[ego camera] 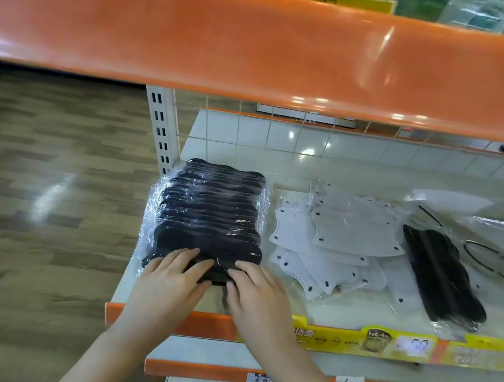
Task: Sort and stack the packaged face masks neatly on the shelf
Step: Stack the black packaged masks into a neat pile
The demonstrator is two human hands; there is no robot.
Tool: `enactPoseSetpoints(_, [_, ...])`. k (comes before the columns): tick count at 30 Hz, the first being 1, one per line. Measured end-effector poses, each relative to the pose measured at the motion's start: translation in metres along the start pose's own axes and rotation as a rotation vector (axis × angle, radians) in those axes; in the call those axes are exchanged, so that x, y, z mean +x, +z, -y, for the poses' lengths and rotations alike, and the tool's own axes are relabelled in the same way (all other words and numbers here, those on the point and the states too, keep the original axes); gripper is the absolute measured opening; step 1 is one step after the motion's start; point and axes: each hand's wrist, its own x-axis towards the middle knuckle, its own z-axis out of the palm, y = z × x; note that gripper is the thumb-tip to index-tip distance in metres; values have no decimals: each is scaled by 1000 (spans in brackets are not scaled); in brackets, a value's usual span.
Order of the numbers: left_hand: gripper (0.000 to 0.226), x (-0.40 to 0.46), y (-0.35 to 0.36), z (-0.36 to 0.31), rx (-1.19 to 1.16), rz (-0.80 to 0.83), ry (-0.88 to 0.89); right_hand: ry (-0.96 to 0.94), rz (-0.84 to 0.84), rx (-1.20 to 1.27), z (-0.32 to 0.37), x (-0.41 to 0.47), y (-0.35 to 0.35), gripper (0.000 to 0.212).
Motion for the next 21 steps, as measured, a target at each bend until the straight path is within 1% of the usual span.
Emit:
enactPoseSetpoints(2, [43, -4, 6, -3, 4, 26, -33, -15, 28, 1, 1, -1, -2, 38])
enactPoseSetpoints(4, [50, -8, 11, -5, -16, 12, -69, -23, 52, 0, 1, -2, -4, 39])
enactPoseSetpoints(6, [64, -9, 13, -8, -32, -22, -94, -18, 77, 1, 0, -3, -5, 41])
enactPoseSetpoints(7, [64, -9, 14, -10, -40, -43, -105, -15, 84, 3, 0, -3, -4, 42])
enactPoseSetpoints(10, [44, -7, 15, -17, -61, -87, -162, -10, 83, 57, -1, -2, -6, 42])
enactPoseSetpoints(11, [40, -7, 17, -19, -53, -100, -174, -6, 74, 90, -2, -2, -8, 42])
enactPoseSetpoints(16, [40, 4, 19, -45, -80, -145, -154, 24, 12, 162, -22, -3, -33, 40])
enactPoseSetpoints(21, [40, 26, 25, -90, -155, -143, -106, 92, -61, 104, -80, -17, -52, 32])
